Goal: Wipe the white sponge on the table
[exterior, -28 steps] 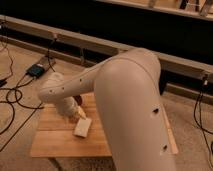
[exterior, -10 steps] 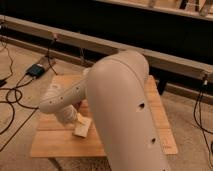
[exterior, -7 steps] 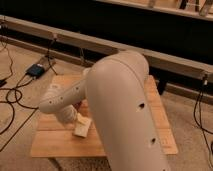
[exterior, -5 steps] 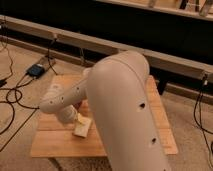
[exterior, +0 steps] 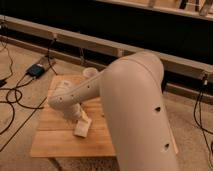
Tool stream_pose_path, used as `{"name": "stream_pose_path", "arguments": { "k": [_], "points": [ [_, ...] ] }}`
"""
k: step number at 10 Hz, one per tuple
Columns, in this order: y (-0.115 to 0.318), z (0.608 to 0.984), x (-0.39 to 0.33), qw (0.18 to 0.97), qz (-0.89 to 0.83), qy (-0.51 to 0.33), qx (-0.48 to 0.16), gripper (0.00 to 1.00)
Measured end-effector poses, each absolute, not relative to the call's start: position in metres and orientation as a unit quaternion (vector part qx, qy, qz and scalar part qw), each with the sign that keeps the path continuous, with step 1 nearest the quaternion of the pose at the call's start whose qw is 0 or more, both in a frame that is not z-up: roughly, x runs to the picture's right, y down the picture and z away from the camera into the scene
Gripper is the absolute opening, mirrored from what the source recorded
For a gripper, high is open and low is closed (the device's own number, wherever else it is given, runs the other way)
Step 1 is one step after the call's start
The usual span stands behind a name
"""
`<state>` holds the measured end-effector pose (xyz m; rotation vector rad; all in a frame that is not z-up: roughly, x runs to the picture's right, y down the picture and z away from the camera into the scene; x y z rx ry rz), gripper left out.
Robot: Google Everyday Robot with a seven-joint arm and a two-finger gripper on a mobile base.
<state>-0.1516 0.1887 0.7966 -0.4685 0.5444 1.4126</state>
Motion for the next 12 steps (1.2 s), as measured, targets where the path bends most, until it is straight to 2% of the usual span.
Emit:
{"name": "stream_pose_path", "arguments": {
  "k": [12],
  "points": [
    [0.1943, 0.804, -0.1528, 0.725, 0.611, 0.247, -0.198, 0.65]
  ]
}}
